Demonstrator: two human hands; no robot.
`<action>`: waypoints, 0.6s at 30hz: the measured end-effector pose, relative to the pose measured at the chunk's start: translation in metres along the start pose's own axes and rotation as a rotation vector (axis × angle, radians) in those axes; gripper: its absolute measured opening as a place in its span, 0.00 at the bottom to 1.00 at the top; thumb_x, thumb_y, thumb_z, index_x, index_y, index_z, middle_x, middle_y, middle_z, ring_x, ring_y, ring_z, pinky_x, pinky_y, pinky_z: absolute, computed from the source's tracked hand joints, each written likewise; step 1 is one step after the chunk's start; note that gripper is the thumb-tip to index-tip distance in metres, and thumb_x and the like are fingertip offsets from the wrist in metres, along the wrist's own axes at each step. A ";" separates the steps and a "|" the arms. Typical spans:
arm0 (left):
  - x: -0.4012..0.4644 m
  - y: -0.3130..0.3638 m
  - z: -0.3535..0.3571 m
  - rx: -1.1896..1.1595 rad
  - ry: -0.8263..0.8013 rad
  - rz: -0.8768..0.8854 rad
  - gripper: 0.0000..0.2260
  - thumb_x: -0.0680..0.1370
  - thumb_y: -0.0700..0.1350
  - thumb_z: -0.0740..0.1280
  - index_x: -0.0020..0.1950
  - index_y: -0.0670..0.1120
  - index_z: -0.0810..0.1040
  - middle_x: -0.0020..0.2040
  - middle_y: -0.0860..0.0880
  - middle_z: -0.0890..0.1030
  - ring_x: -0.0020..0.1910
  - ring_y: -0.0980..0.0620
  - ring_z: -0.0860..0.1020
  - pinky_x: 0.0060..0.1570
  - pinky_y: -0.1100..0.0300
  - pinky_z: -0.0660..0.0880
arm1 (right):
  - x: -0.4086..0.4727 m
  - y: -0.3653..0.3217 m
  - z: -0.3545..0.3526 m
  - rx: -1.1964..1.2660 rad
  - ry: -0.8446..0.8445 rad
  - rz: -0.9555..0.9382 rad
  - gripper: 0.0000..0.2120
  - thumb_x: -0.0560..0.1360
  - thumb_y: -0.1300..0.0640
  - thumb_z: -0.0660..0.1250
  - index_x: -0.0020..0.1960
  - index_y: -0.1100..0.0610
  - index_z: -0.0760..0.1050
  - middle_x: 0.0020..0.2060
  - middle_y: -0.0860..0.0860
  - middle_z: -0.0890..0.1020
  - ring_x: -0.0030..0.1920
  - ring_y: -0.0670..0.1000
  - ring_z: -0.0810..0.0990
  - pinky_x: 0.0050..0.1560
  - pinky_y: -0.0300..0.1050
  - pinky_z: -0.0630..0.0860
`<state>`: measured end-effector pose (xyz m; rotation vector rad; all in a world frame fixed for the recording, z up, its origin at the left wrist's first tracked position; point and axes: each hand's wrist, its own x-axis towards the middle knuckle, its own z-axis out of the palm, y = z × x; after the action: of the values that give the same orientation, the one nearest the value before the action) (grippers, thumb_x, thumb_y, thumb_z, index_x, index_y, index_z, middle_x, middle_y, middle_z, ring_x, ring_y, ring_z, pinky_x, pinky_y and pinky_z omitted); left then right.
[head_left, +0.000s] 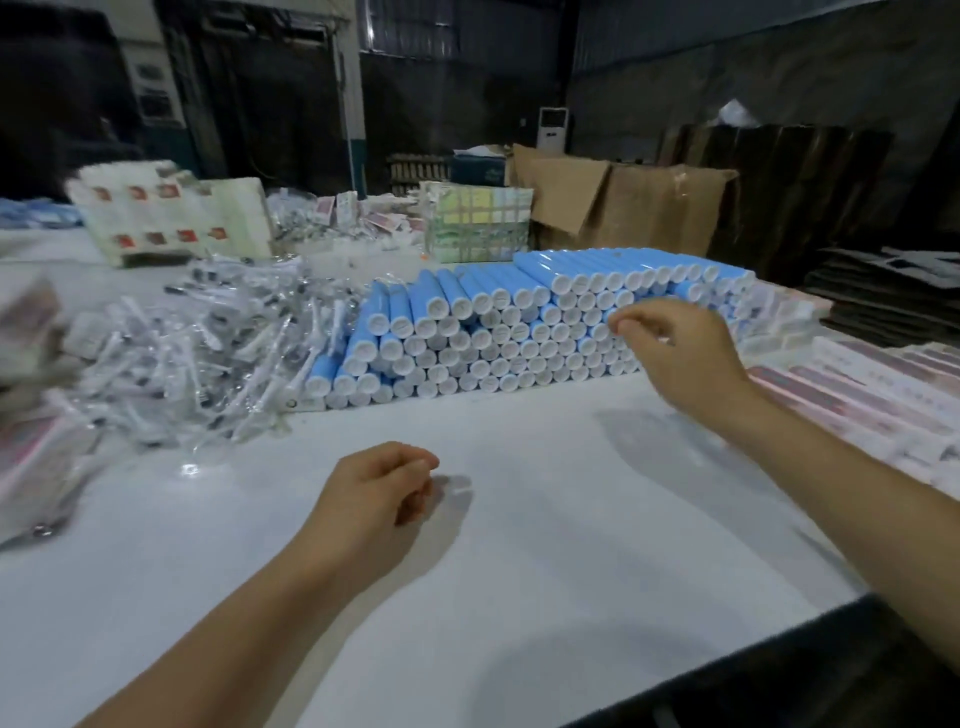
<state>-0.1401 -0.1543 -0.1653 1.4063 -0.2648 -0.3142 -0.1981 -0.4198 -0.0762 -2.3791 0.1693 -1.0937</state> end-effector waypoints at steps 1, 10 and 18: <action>-0.001 -0.001 0.001 -0.014 -0.014 -0.017 0.07 0.77 0.30 0.62 0.41 0.33 0.79 0.30 0.42 0.72 0.25 0.54 0.70 0.25 0.67 0.69 | -0.009 -0.020 0.022 0.046 -0.080 -0.072 0.08 0.76 0.63 0.65 0.48 0.58 0.83 0.40 0.44 0.80 0.40 0.40 0.77 0.44 0.26 0.68; 0.002 -0.008 -0.004 -0.020 -0.116 -0.022 0.07 0.67 0.42 0.67 0.28 0.45 0.76 0.28 0.44 0.70 0.34 0.46 0.67 0.43 0.48 0.65 | -0.076 -0.058 0.127 0.089 -0.548 -0.175 0.08 0.76 0.65 0.64 0.47 0.56 0.81 0.41 0.50 0.82 0.43 0.51 0.78 0.45 0.44 0.71; -0.004 0.001 -0.012 0.272 -0.162 -0.019 0.08 0.72 0.45 0.65 0.37 0.41 0.77 0.34 0.43 0.76 0.35 0.48 0.72 0.40 0.51 0.71 | -0.077 -0.045 0.132 -0.038 -0.605 -0.272 0.11 0.68 0.71 0.68 0.37 0.55 0.77 0.36 0.48 0.76 0.39 0.48 0.74 0.37 0.48 0.71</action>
<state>-0.1398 -0.1417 -0.1658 1.6540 -0.4397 -0.4207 -0.1566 -0.3038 -0.1772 -2.7009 -0.3561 -0.4311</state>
